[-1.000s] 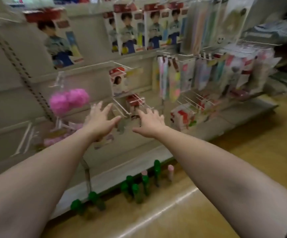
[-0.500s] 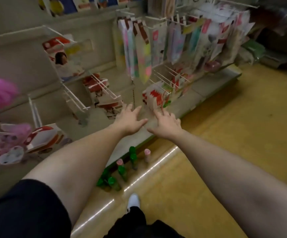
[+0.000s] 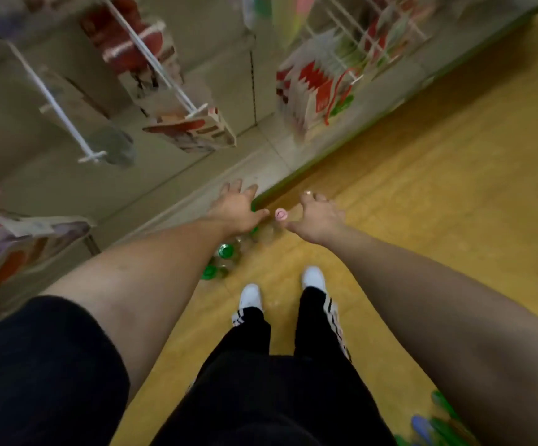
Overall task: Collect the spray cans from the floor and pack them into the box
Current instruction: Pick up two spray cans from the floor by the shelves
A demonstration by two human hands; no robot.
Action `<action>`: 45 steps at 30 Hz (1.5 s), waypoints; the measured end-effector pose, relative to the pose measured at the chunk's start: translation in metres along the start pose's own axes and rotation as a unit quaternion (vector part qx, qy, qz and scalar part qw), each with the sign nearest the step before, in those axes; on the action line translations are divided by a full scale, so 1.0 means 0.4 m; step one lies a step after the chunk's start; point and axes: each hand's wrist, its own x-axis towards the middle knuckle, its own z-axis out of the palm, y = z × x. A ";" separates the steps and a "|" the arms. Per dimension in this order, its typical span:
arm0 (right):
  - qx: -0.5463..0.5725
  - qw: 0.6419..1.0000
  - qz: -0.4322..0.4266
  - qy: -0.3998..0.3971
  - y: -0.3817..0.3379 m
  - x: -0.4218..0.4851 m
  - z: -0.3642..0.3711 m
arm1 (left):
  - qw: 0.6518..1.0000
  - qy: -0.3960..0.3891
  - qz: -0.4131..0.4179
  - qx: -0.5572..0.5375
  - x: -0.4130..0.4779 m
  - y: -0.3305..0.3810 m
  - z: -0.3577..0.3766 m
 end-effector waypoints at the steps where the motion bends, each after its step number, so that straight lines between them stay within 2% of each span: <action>1: -0.003 1.000 -0.003 -0.011 0.009 0.025 0.017 | 1.000 -0.005 -0.011 -0.004 0.016 -0.006 0.023; 9: -0.021 0.998 -0.050 -0.027 0.106 0.304 0.188 | 0.989 0.029 -0.105 -0.103 0.208 -0.025 0.282; 13: -0.010 0.998 -0.052 -0.027 0.165 0.448 0.337 | 0.962 0.078 -0.176 -0.194 0.306 -0.038 0.464; 16: 0.039 0.998 -0.049 -0.005 0.206 0.544 0.460 | 0.940 0.106 -0.226 -0.232 0.376 -0.073 0.625; 18: 0.070 0.997 -0.042 0.001 0.232 0.605 0.538 | 0.914 0.115 -0.276 -0.275 0.424 -0.098 0.727; 22: 0.107 0.994 -0.036 0.009 0.285 0.732 0.683 | 0.825 0.155 -0.358 -0.409 0.525 -0.135 0.883; 24: 0.135 0.990 -0.026 0.018 0.301 0.799 0.741 | 0.792 0.191 -0.365 -0.452 0.578 -0.159 0.938; 26: 0.180 0.983 -0.018 0.041 0.306 0.855 0.784 | 0.776 0.243 -0.352 -0.463 0.622 -0.185 0.971; 29: 0.230 0.970 -0.043 0.069 0.296 0.911 0.830 | 0.768 0.293 -0.343 -0.455 0.660 -0.214 0.976; 33: 0.249 0.962 -0.068 0.090 0.272 0.949 0.855 | 0.773 0.333 -0.316 -0.437 0.695 -0.237 0.978; 41: 0.249 0.959 -0.079 0.110 0.285 0.984 0.871 | 0.787 0.308 -0.307 -0.438 0.727 -0.232 0.972; 45: 0.260 0.955 -0.053 0.135 0.294 0.964 0.840 | 0.798 0.308 -0.309 -0.415 0.714 -0.224 0.944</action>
